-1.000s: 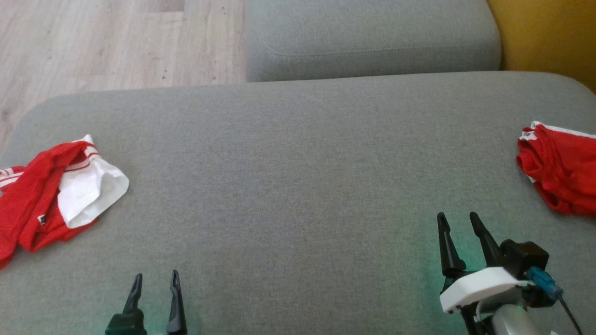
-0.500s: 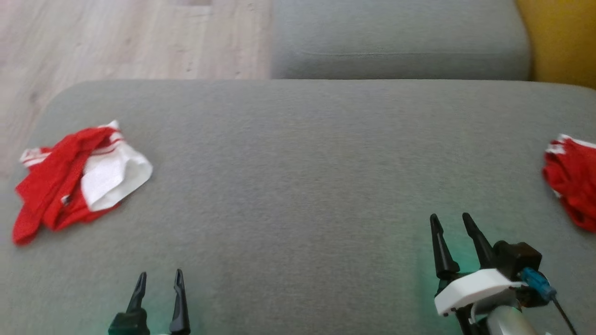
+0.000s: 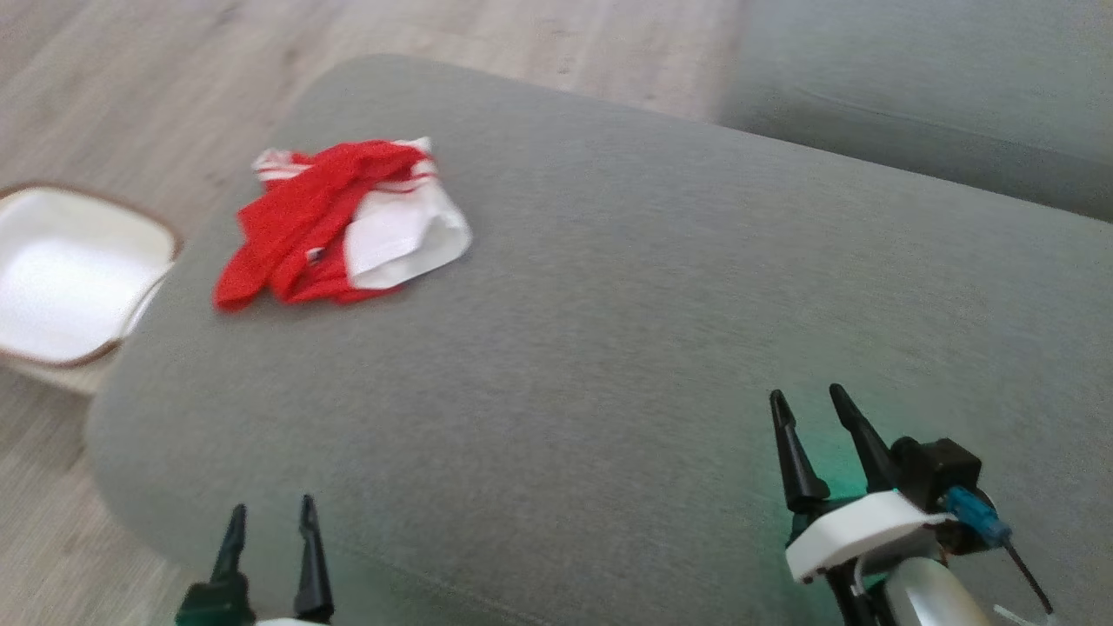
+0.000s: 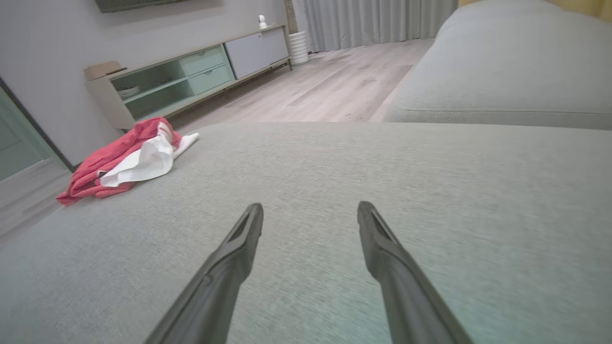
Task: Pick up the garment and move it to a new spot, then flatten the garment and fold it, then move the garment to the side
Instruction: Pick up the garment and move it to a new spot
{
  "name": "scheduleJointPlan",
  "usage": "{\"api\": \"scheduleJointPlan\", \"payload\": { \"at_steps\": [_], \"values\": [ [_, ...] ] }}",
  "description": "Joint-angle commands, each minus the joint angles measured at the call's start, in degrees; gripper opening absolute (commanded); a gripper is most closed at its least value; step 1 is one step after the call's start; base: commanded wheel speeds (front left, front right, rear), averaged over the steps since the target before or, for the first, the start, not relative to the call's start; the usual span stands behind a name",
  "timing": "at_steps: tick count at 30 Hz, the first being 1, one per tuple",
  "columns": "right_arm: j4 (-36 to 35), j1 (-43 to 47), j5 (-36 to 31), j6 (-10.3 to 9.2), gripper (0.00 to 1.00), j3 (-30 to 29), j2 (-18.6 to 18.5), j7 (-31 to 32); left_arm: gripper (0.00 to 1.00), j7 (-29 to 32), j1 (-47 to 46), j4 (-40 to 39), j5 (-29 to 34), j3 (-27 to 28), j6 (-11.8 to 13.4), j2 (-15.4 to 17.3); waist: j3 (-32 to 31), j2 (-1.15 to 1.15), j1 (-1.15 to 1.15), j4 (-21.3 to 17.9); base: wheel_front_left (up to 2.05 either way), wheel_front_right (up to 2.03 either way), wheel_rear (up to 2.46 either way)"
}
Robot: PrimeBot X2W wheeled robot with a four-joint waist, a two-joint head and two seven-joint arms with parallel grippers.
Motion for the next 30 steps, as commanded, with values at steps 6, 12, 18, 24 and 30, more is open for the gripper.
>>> {"api": "scheduleJointPlan", "payload": {
  "at_steps": [6,12,18,24,30],
  "values": [
    [-0.83,-3.59,1.18,-0.04,1.0,3.58,-0.06,-0.63,1.0,-0.29,-0.67,-1.77,-0.51,5.65,-0.07,0.56,1.31,0.0,-0.01,5.25,0.0,0.0,0.0],
    [-0.83,-5.46,0.3,-0.04,1.0,5.51,-0.06,-0.63,1.0,-0.29,-3.51,-2.59,-1.75,10.64,-0.6,1.83,3.86,0.0,-0.01,3.76,0.0,0.0,0.0],
    [-2.03,-8.24,-1.67,-0.04,1.0,6.49,-0.06,-0.63,1.0,-0.29,-11.34,-2.87,-2.86,14.29,-3.62,7.3,8.11,0.0,-0.01,0.8,0.0,0.0,0.0],
    [-3.04,-11.51,-3.96,-0.04,1.0,7.57,-0.06,-0.63,1.0,2.25,-24.41,1.62,-4.45,10.64,-8.59,14.9,12.62,0.0,-0.01,-2.48,0.0,0.0,0.0],
    [-3.32,-14.56,-5.95,-0.04,1.0,7.5,-0.06,-0.63,1.0,7.73,-36.22,7.55,-10.46,2.73,-9.45,19.4,17.08,0.0,-0.01,-6.11,0.0,0.0,0.0]
  ]
}}
